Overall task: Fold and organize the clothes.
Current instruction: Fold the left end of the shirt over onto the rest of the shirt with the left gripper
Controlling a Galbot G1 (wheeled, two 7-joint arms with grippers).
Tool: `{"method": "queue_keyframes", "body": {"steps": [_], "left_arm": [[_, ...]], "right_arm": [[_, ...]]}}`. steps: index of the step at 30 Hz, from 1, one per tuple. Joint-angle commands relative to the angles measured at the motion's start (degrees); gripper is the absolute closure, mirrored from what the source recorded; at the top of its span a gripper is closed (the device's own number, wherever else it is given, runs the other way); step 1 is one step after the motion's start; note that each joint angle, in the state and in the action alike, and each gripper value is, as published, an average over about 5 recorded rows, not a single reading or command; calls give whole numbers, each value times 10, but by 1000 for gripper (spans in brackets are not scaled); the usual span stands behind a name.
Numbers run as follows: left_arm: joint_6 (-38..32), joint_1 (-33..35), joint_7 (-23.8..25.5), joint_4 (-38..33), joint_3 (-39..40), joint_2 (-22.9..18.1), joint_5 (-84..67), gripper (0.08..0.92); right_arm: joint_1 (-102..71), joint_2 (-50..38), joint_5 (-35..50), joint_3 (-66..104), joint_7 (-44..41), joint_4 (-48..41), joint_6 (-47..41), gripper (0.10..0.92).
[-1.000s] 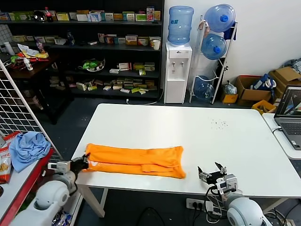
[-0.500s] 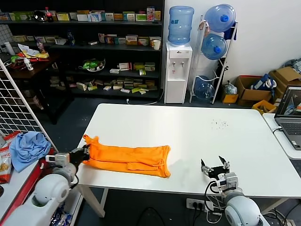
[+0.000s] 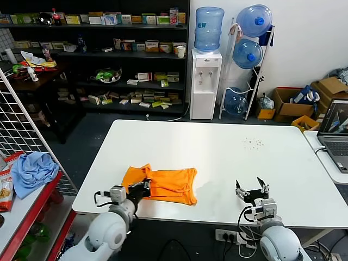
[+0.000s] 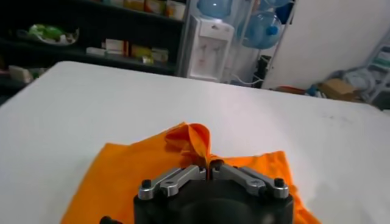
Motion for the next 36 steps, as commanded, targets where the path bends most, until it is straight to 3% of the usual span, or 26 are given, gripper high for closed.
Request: {"method": "queue_keyframes", "body": {"steps": [1,8,15,21,28,36], "left_arm": [[3,-62,-28,30,79,-116,0,893],[3,-92,-35,68,84,-152,8,893],[19,-78,-14,72,122,-136,27,865],[17,-65,-5,76,152,-119,51,707],[4,-58,16,51,113,-99,56,499],[-28,-21,63,25,18,-13,63,274]], "right_arm": [[2,10,-6,-1,2,-4,5,203],[7,15,-8,-7,1,-6,2,203],[14,16,-6,-9,1,-6,-1,203],[18,20,-5,-13,2,-6,-3,203],[17,19,-4,-15,2,-3,-4,203],[12,10,3,-11,-3,-1,1,203]]}}
